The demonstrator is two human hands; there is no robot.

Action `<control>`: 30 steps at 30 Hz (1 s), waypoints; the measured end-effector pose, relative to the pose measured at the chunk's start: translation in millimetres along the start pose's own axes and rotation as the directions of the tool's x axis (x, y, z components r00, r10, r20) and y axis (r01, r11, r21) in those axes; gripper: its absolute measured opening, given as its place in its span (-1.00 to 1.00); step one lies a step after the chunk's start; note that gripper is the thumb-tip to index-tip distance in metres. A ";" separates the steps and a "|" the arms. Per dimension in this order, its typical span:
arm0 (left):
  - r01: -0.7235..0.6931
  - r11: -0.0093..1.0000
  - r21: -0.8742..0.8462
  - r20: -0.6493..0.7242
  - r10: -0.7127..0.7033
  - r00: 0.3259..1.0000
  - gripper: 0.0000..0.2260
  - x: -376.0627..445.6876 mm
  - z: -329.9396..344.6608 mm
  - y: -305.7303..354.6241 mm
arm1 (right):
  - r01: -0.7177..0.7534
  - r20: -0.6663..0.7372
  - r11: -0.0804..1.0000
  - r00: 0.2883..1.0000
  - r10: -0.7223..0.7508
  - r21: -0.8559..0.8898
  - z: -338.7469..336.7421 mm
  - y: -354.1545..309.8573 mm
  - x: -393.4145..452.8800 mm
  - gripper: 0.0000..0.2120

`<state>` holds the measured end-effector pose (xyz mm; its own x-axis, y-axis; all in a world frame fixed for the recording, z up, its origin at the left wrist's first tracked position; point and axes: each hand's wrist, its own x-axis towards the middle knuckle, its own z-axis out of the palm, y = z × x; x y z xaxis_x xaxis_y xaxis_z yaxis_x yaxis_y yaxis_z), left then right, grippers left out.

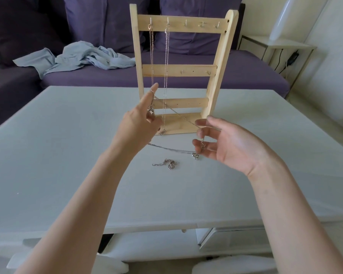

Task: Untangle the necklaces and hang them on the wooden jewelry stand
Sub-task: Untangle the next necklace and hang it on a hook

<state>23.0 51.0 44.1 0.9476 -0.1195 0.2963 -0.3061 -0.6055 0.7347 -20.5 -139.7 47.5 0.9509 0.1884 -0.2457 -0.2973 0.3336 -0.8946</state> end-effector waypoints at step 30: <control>0.342 0.227 -0.912 0.296 -0.212 0.931 -0.66 -0.9 -1.4 0.4 | 0.285 -0.014 0.914 0.956 -0.294 0.288 -5.9 -7.3 -0.6 -0.84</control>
<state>22.0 52.0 45.0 0.9745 -0.2162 -0.0602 0.1705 0.5390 0.8249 -18.4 -147.7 52.0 0.9974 0.0689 0.0229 -0.0252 0.6245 -0.7806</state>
